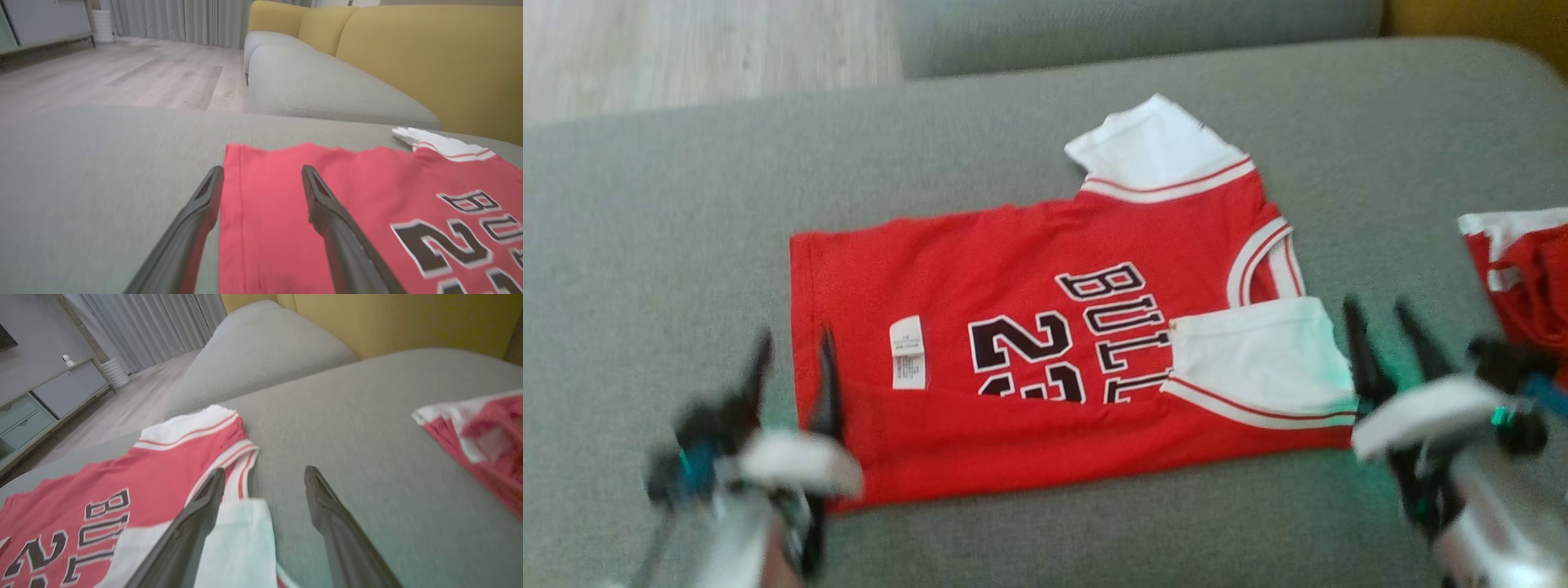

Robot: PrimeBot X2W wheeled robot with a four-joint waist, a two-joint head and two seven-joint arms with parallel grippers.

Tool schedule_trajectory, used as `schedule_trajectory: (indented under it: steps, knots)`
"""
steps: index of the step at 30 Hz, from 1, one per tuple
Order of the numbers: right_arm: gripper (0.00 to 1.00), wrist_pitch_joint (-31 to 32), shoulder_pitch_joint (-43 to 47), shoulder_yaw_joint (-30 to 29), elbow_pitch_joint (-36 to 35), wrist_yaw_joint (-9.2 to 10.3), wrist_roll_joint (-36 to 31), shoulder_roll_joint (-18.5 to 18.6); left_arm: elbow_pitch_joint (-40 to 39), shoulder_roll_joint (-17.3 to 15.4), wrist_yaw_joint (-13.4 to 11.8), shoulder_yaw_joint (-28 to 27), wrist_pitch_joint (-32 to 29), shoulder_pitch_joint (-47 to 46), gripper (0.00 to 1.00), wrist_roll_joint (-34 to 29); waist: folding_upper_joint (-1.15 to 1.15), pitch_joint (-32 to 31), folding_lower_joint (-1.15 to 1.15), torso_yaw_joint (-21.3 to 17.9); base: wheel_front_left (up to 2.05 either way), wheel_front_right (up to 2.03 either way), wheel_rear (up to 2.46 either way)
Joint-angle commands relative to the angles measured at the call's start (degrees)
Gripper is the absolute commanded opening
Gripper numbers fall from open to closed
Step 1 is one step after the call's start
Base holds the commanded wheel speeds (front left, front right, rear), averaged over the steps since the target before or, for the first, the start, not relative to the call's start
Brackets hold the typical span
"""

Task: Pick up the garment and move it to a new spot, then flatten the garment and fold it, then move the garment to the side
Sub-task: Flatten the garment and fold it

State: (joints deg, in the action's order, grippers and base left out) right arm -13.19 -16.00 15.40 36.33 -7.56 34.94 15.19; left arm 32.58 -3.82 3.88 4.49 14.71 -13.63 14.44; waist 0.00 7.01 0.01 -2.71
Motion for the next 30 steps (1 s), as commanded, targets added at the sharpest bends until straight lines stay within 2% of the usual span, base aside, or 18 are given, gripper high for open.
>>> schedule_trajectory:
  steps: [1,5,9,15,20,21,23,30]
  knots:
    - [1.0,-0.82,-2.73,0.64,-1.82,0.08,-0.75,1.36,-0.6,-2.28,0.38,-1.58,0.23,-4.94,1.0,-0.43,0.0,2.37,-0.01,0.66,0.0,0.0,0.0]
    - [1.0,0.47,-8.78,1.71,-2.46,0.08,-2.59,1.38,5.89,-6.42,2.59,1.01,-6.07,-16.68,1.0,-0.83,0.0,6.2,-0.01,0.56,0.0,0.0,0.0]
    - [1.0,1.55,-13.83,3.76,-2.08,0.08,-3.41,0.57,11.07,-9.82,3.47,3.81,-11.98,-25.39,1.0,0.87,0.0,9.73,-0.01,-0.11,0.0,0.0,0.0]
    - [1.0,1.07,-19.1,6.26,-0.82,0.08,-3.64,0.27,14.66,-10.67,3.58,7.97,-16.06,-31.14,1.0,6.17,0.0,13.86,-0.01,-0.48,0.0,0.0,0.0]
    - [1.0,0.51,-22.52,7.86,0.62,0.08,-3.32,0.66,16.76,-11.46,3.59,10.72,-15.02,-32.84,1.0,7.97,0.0,16.13,-0.01,0.07,0.0,0.0,0.0]
    - [1.0,0.48,-23.26,8.08,0.99,0.08,-3.21,0.8,17.13,-11.41,3.59,11.21,-14.64,-33.12,0.97,7.99,0.0,16.38,-0.01,0.29,0.0,0.0,0.0]
    - [1.0,0.48,-24.92,8.51,1.85,0.08,-3.11,1.3,17.94,-11.09,3.59,12.1,-13.87,-33.66,0.01,7.96,0.0,16.7,-0.01,0.92,0.0,0.0,0.0]
    - [1.0,3.23,-31.17,9.16,5.97,0.08,-3.16,2.92,19.41,-10.31,3.6,15.29,-12.52,-35.53,0.0,7.21,0.0,16.87,-0.01,3.97,0.0,0.0,0.0]
